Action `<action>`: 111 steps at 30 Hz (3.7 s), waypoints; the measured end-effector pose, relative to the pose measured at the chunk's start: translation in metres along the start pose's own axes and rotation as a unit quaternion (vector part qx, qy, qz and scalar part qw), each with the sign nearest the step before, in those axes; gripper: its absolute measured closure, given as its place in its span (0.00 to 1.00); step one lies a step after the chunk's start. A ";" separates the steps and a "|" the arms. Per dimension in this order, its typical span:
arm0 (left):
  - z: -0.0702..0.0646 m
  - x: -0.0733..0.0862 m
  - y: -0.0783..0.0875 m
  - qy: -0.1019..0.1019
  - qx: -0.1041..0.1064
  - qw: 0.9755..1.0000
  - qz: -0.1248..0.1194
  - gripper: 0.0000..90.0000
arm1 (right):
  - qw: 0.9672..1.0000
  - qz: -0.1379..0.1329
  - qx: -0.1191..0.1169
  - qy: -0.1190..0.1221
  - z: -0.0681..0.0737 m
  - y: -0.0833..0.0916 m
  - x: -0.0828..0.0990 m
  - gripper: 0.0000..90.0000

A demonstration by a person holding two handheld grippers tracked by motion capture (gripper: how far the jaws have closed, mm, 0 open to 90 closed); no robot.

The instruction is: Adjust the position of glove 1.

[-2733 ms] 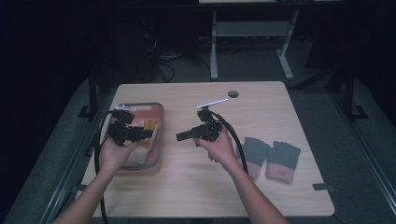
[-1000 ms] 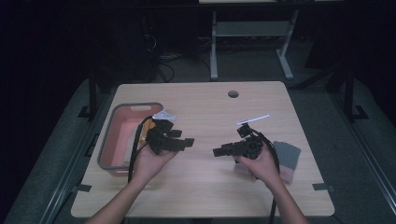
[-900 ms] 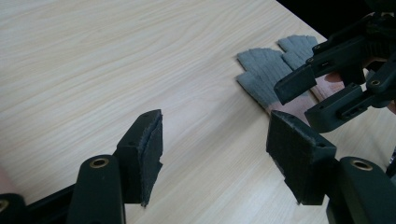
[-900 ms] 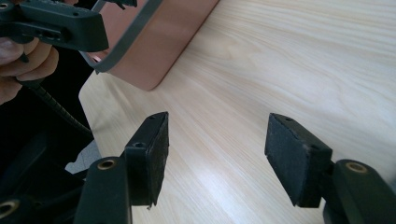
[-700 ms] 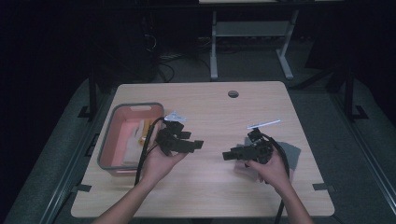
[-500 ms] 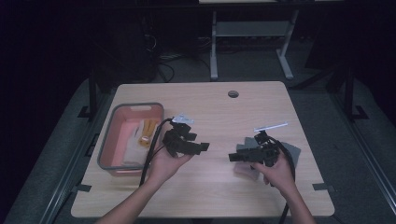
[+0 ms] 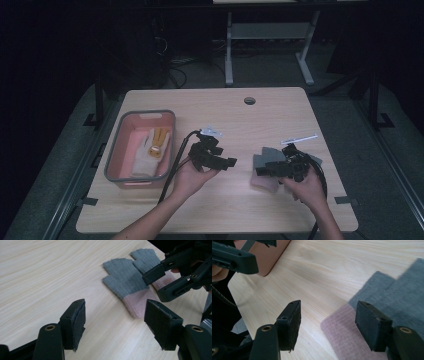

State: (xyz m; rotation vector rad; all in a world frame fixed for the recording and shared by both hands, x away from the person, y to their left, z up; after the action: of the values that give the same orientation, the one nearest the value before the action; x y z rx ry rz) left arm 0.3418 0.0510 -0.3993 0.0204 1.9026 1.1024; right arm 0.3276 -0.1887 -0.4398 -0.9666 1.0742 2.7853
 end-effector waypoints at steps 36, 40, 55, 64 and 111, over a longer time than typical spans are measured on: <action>-0.037 -0.005 -0.040 -0.006 0.038 0.999 0.005 0.35 | 0.991 -0.011 0.132 -0.027 -0.051 0.066 0.024 0.48; -0.043 -0.005 -0.047 -0.010 0.041 0.999 0.009 0.34 | 0.988 -0.004 0.153 -0.031 -0.057 0.066 0.027 0.49; -0.052 -0.004 -0.060 -0.016 0.043 0.999 0.020 0.34 | 0.975 0.055 0.213 -0.029 -0.074 0.054 0.040 0.54; -0.056 -0.003 -0.060 -0.023 0.036 0.999 0.019 0.34 | 0.970 0.071 0.231 -0.035 -0.070 0.047 0.037 0.66; -0.039 -0.007 -0.047 0.004 0.023 1.000 0.000 0.33 | 0.983 0.015 0.176 -0.045 -0.015 0.040 0.009 0.92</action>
State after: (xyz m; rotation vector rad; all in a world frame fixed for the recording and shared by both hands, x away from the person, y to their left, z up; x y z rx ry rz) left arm 0.3366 -0.0069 -0.4194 0.0418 1.9356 1.0598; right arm 0.3201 -0.2299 -0.4290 -0.7797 1.5071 2.5045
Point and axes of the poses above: each handheld gripper's, and its own axes: y roughly backward along the jaws, x roughly out of its underside, z roughly to its left, the point moved 3 cm from there along -y, roughly forward along the jaws, and after that the axes turned 6 degrees about -x, right-handed, at the moved point
